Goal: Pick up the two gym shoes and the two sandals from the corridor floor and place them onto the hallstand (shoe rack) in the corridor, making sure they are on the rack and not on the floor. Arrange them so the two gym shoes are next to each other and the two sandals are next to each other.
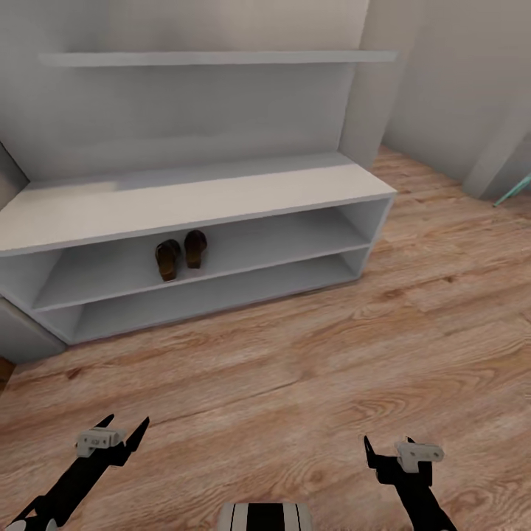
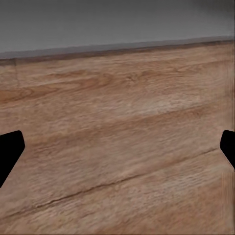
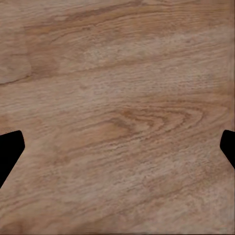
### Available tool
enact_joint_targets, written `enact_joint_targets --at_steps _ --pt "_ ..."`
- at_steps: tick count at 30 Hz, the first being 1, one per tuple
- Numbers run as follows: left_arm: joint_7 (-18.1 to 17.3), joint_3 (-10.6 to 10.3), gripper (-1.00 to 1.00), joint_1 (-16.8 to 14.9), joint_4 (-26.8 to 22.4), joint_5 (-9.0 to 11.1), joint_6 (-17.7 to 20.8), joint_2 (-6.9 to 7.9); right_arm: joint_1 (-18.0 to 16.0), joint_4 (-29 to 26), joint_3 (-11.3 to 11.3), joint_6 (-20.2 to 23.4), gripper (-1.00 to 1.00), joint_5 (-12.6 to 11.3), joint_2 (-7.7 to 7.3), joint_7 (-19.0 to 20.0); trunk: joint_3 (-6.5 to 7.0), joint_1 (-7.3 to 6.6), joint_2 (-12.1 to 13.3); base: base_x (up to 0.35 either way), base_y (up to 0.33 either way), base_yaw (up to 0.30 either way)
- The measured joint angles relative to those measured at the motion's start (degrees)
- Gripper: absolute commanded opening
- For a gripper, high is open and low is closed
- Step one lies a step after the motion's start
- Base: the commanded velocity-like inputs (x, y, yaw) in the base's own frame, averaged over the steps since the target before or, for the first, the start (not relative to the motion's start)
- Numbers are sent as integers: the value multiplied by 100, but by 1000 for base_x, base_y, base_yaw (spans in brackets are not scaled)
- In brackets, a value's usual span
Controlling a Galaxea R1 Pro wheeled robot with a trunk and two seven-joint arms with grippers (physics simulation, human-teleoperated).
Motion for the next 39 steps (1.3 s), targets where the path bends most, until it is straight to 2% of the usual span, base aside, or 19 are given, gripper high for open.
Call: enact_joint_targets --at_steps 7,13,32,39 --pt "0 -21 100 0 65 -185 -11 -7 -2 178 -50 -6 100 -9 1 -172 20 0 0 0 0 -282" --pt "0 -25 100 0 77 -251 -15 -33 -31 402 -68 -31 100 -10 6 -212 38 0 0 0 0 -283" --pt "0 -29 100 0 89 -281 -17 -50 -45 510 -76 -88 100 -11 10 -245 97 0 0 0 0 -283" --pt "0 -63 100 0 153 -287 -18 -51 -46 520 -76 -91 100 -8 66 -253 119 0 0 0 0 -283"
